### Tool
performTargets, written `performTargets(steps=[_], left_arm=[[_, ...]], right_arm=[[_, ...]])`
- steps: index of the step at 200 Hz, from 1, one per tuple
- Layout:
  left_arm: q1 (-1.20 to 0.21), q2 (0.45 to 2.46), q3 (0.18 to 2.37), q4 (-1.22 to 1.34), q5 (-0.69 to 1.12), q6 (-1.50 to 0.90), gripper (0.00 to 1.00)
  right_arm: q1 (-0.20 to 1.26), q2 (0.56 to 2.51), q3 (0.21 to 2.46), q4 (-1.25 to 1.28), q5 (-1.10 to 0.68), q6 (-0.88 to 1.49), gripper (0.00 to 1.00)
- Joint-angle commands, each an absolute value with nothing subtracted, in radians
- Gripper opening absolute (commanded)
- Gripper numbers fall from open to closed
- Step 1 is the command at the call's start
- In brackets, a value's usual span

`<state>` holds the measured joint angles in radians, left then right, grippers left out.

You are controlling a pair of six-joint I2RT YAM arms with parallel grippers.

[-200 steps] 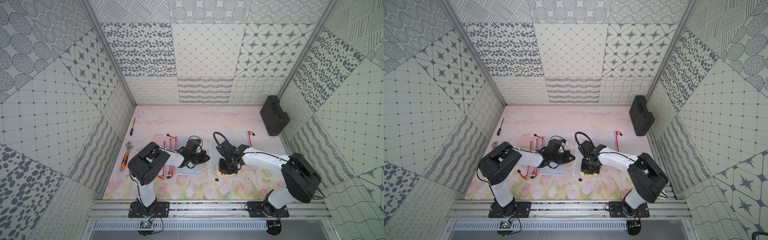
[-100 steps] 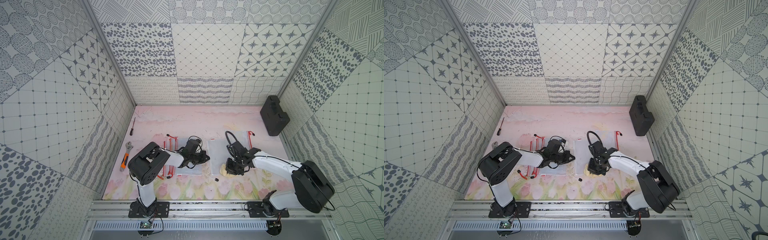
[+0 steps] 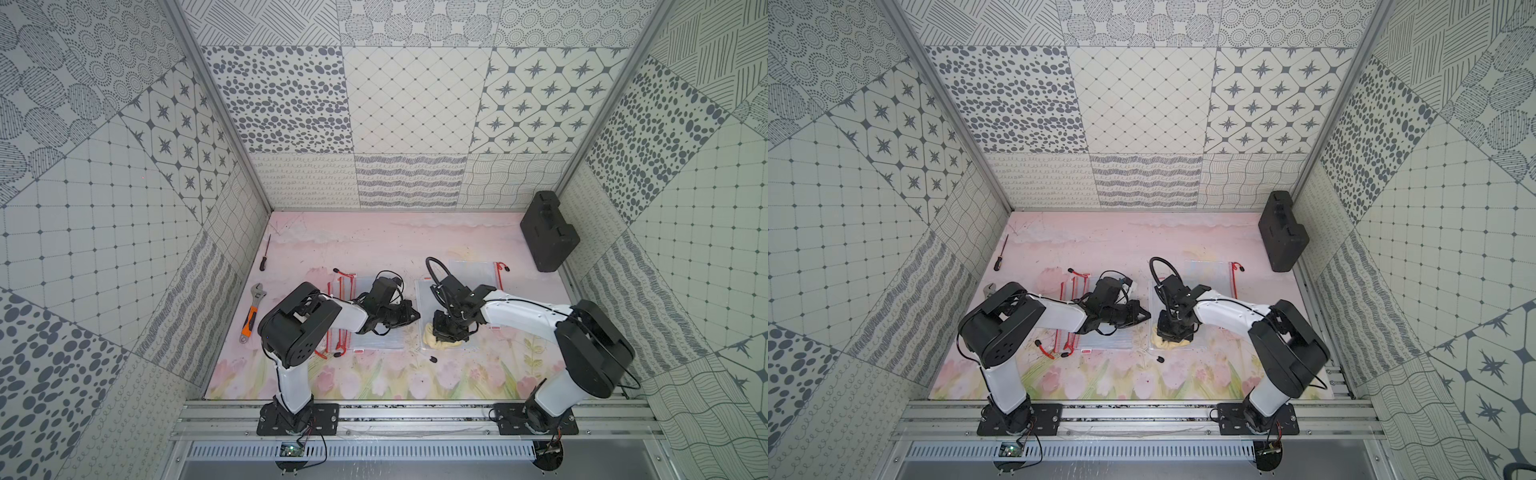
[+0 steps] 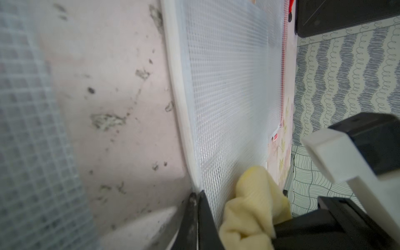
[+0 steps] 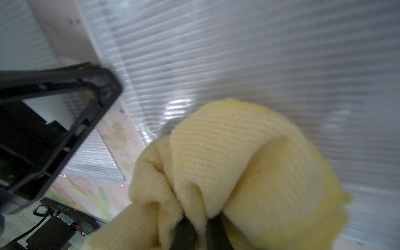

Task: Wipe the document bag
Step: Wipe the dirt from the document bag.

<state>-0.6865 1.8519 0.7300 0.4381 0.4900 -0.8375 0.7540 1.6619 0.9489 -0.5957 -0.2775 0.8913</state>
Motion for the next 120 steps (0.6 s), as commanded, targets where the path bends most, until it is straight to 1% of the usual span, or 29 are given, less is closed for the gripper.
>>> performTargets(steps=[1, 14, 26, 61, 76, 86, 98, 120], left_arm=[[-0.682, 1.879, 0.695, 0.029, 0.296, -0.83, 0.0], [-0.682, 1.873, 0.69, 0.03, 0.292, -0.829, 0.0], [-0.682, 1.876, 0.692, 0.03, 0.292, -0.827, 0.0], [-0.682, 1.894, 0.71, 0.028, 0.305, -0.821, 0.0], [-0.682, 1.899, 0.715, 0.03, 0.308, -0.82, 0.0], [-0.681, 1.899, 0.715, 0.029, 0.31, -0.819, 0.0], [-0.681, 1.901, 0.716, 0.03, 0.313, -0.816, 0.0], [-0.681, 1.902, 0.716, 0.03, 0.313, -0.817, 0.0]], right_arm=[[0.772, 1.701, 0.97, -0.544, -0.287, 0.928, 0.0], [0.731, 1.665, 0.924, -0.564, -0.269, 0.916, 0.0], [0.659, 1.607, 0.849, -0.589, -0.262, 0.892, 0.0], [0.333, 1.395, 0.635, -0.705, -0.246, 0.747, 0.0], [0.239, 1.342, 0.607, -0.74, -0.243, 0.697, 0.0], [0.231, 1.33, 0.614, -0.746, -0.248, 0.691, 0.0], [0.264, 1.338, 0.64, -0.733, -0.274, 0.72, 0.0], [0.439, 1.404, 0.753, -0.697, -0.224, 0.81, 0.0]])
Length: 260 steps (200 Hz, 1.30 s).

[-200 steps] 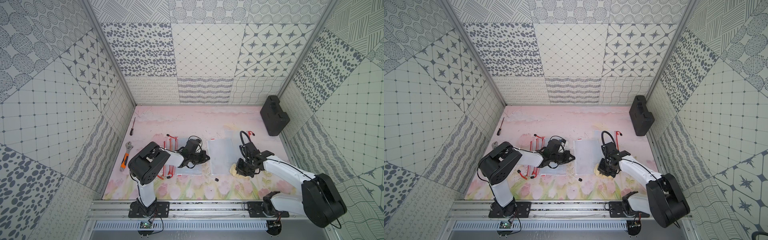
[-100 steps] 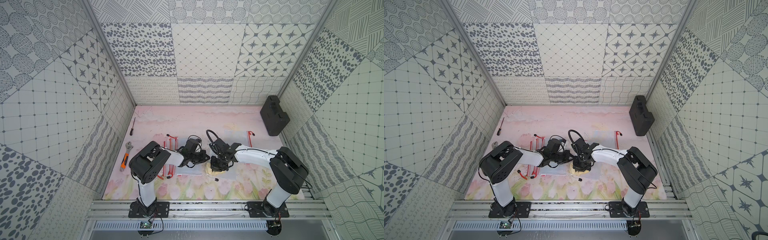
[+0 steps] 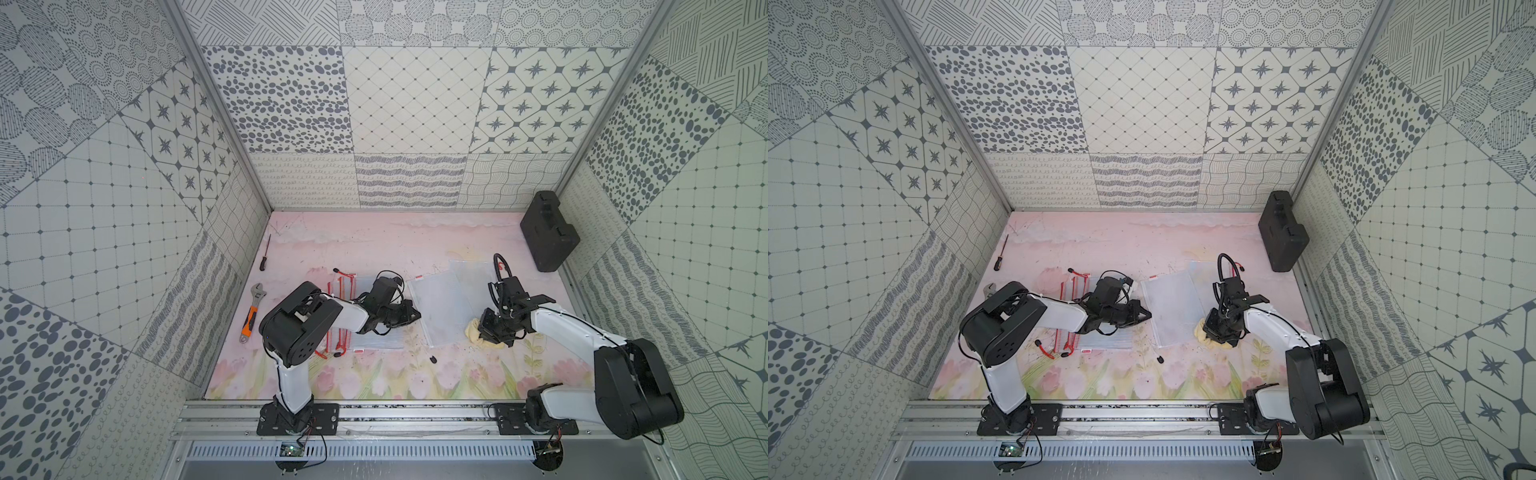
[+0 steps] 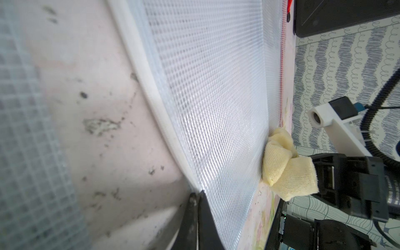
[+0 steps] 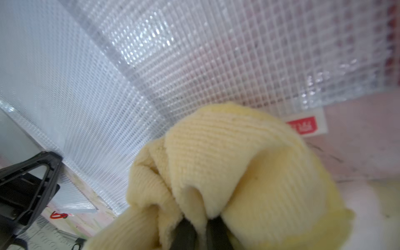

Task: Wipe the document bag
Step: Wipe the dirt from the document bag.

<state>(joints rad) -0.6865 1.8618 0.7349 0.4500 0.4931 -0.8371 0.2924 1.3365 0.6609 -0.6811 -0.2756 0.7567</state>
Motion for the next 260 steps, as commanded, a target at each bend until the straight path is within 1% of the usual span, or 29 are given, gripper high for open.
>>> performTargets(steps=[1, 12, 26, 39, 54, 88, 107, 128, 145, 163, 179, 195, 234, 260], left_arm=[[-0.681, 1.903, 0.716, 0.029, 0.314, -0.817, 0.0], [-0.681, 1.903, 0.716, 0.03, 0.314, -0.817, 0.0], [-0.681, 1.902, 0.716, 0.029, 0.314, -0.818, 0.0], [-0.681, 1.899, 0.712, 0.028, 0.312, -0.82, 0.0], [-0.681, 1.895, 0.707, 0.028, 0.308, -0.821, 0.0], [-0.68, 1.892, 0.703, 0.032, 0.307, -0.822, 0.0], [-0.68, 1.891, 0.703, 0.033, 0.307, -0.823, 0.0], [-0.678, 1.891, 0.703, 0.033, 0.309, -0.82, 0.0], [-0.677, 1.893, 0.703, 0.034, 0.31, -0.82, 0.0], [-0.676, 1.866, 0.693, 0.03, 0.309, -0.822, 0.0], [-0.676, 1.778, 0.673, 0.02, 0.285, -0.814, 0.0], [-0.676, 1.641, 0.679, -0.079, 0.217, -0.778, 0.0], [-0.676, 1.203, 0.787, -0.439, 0.019, -0.666, 0.0], [-0.675, 0.997, 0.925, -0.75, -0.136, -0.61, 0.0]], right_arm=[[0.448, 1.409, 0.759, -0.696, -0.222, 0.812, 0.0], [0.535, 1.475, 0.831, -0.678, -0.219, 0.844, 0.0], [0.6, 1.56, 0.899, -0.635, -0.239, 0.859, 0.0], [0.61, 1.612, 0.925, -0.617, -0.249, 0.858, 0.0], [0.591, 1.632, 0.917, -0.621, -0.217, 0.839, 0.0], [0.412, 1.598, 0.801, -0.639, -0.22, 0.751, 0.0], [0.251, 1.523, 0.715, -0.674, -0.19, 0.68, 0.0], [0.119, 1.468, 0.705, -0.737, -0.14, 0.599, 0.0], [0.068, 1.447, 0.739, -0.777, -0.127, 0.563, 0.0], [0.061, 1.409, 0.784, -0.795, -0.141, 0.567, 0.0], [0.06, 1.374, 0.819, -0.8, -0.165, 0.588, 0.0], [0.06, 1.355, 0.844, -0.799, -0.188, 0.597, 0.0], [0.06, 1.36, 0.848, -0.798, -0.212, 0.58, 0.0], [0.061, 1.357, 0.817, -0.771, -0.24, 0.578, 0.0]])
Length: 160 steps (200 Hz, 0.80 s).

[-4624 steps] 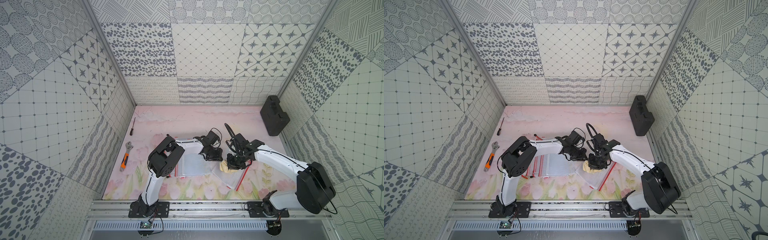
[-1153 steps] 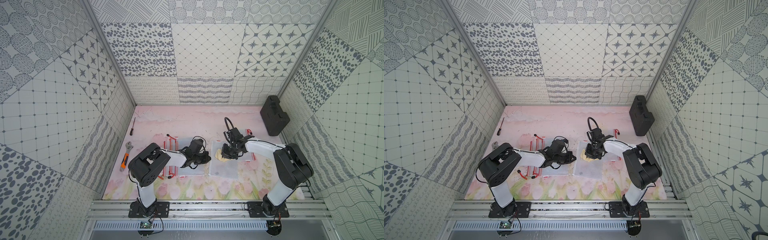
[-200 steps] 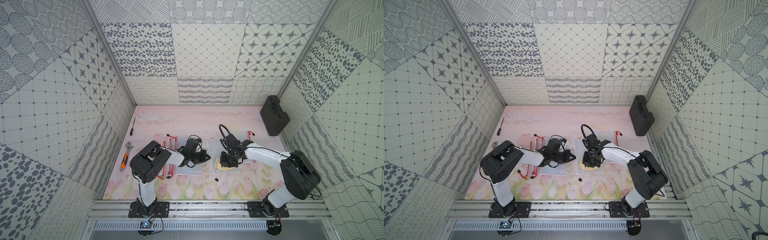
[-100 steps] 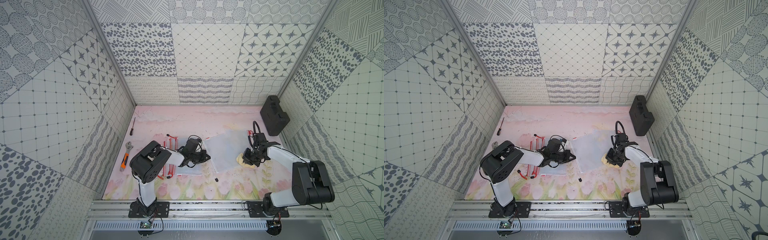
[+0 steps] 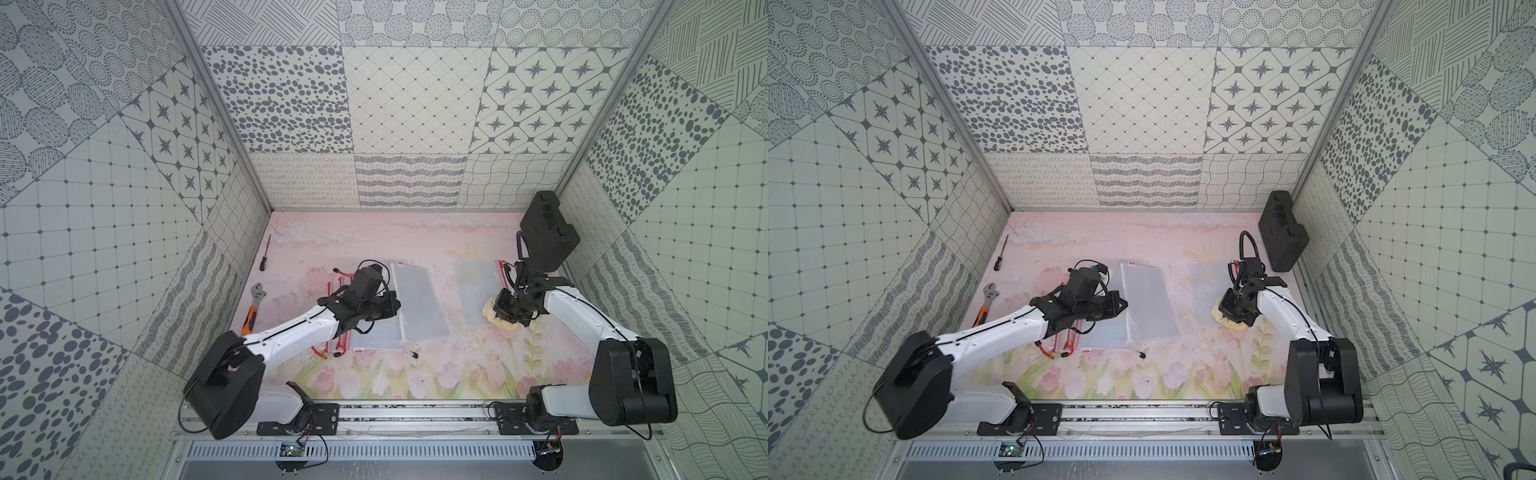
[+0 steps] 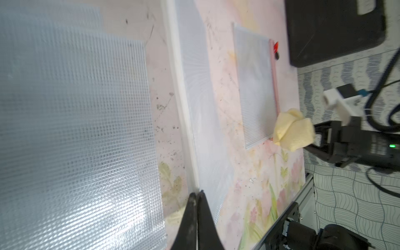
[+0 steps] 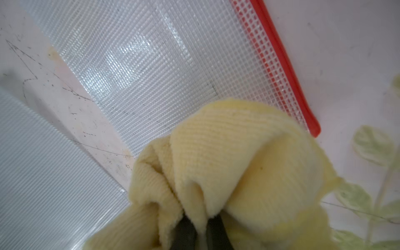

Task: Wipe the document bag
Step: Wipe the dirt from the document bag, then adjust the document bag at the center of the board.

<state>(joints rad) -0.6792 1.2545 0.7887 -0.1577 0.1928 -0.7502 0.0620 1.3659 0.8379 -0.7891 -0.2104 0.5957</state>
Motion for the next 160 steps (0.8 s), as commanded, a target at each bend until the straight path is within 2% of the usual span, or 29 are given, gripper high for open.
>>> performTargets(steps=[1, 29, 42, 57, 78, 114, 134, 146, 160], left_arm=[[-0.675, 0.99, 0.93, -0.76, -0.143, -0.61, 0.0], [-0.675, 0.905, 1.159, -1.149, -0.379, -0.661, 0.0], [-0.675, 0.942, 1.285, -1.308, -0.454, -0.691, 0.0], [-0.676, 1.022, 1.407, -1.404, -0.457, -0.69, 0.0], [-0.704, 1.197, 1.546, -1.44, -0.404, -0.647, 0.0], [-0.873, 1.636, 1.896, -1.589, -0.44, -0.588, 0.0], [-0.95, 1.865, 2.088, -1.612, -0.403, -0.534, 0.0], [-0.986, 1.966, 2.157, -1.565, -0.354, -0.505, 0.0], [-1.002, 2.049, 2.173, -1.447, -0.201, -0.481, 0.0]], right_arm=[[0.06, 1.357, 0.816, -0.77, -0.242, 0.578, 0.0], [0.064, 1.367, 0.805, -0.754, -0.269, 0.576, 0.0], [0.066, 1.366, 0.803, -0.752, -0.272, 0.574, 0.0], [0.068, 1.362, 0.804, -0.751, -0.279, 0.569, 0.0], [0.069, 1.347, 0.796, -0.754, -0.285, 0.565, 0.0], [0.069, 1.283, 0.767, -0.779, -0.281, 0.557, 0.0], [0.07, 1.228, 0.748, -0.799, -0.264, 0.557, 0.0], [0.068, 1.199, 0.743, -0.817, -0.256, 0.551, 0.0], [0.067, 1.172, 0.747, -0.843, -0.244, 0.542, 0.0]])
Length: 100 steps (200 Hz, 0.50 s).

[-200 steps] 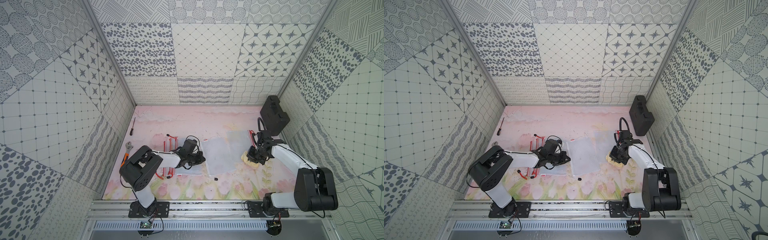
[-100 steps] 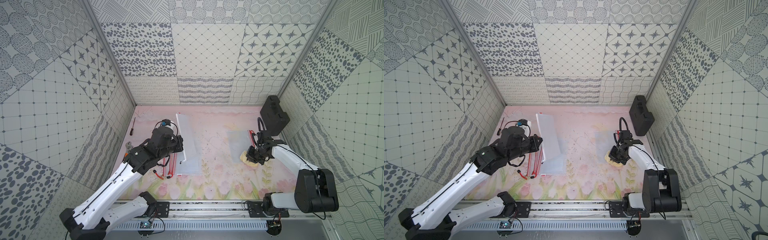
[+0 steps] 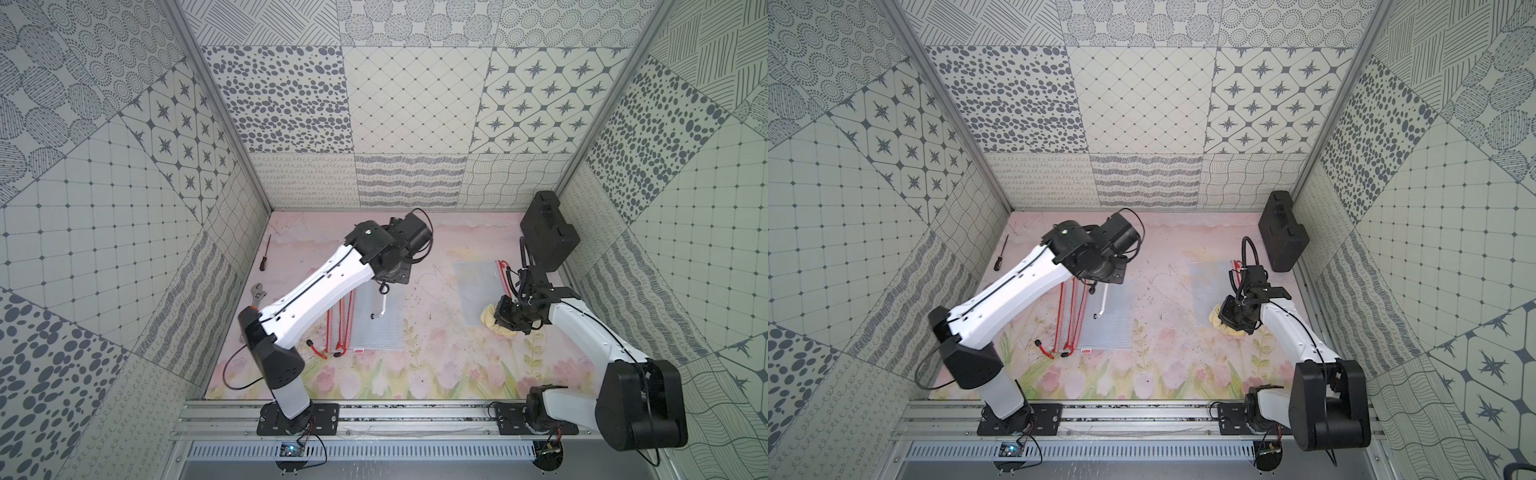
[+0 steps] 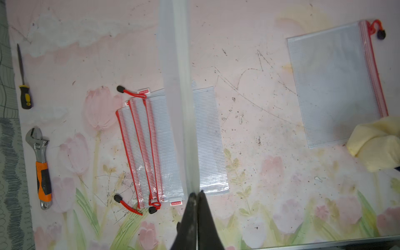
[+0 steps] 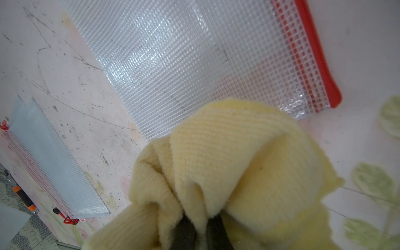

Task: Wipe the document bag
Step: Adjust the document bag at the center of the board.

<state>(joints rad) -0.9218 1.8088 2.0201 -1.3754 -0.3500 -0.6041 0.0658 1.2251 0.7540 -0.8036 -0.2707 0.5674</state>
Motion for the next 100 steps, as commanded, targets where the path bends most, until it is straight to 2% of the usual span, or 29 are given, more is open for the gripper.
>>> performTargets(steps=[1, 20, 52, 67, 100], left_arm=[[-1.002, 2.054, 2.173, -1.438, -0.189, -0.482, 0.0], [-1.019, 2.138, 2.153, -1.274, 0.024, -0.481, 0.0], [-1.035, 2.254, 2.161, -1.127, 0.184, -0.519, 0.0], [-1.042, 2.282, 2.184, -1.106, 0.211, -0.524, 0.0], [-1.042, 2.237, 2.179, -1.126, 0.12, -0.469, 0.0]], right_arm=[[0.067, 1.17, 0.748, -0.844, -0.244, 0.541, 0.0], [0.066, 1.143, 0.766, -0.885, -0.233, 0.525, 0.0], [0.066, 1.11, 0.799, -0.911, -0.272, 0.53, 0.0], [0.066, 1.101, 0.811, -0.911, -0.279, 0.535, 0.0], [0.069, 1.129, 0.818, -0.906, -0.302, 0.534, 0.0]])
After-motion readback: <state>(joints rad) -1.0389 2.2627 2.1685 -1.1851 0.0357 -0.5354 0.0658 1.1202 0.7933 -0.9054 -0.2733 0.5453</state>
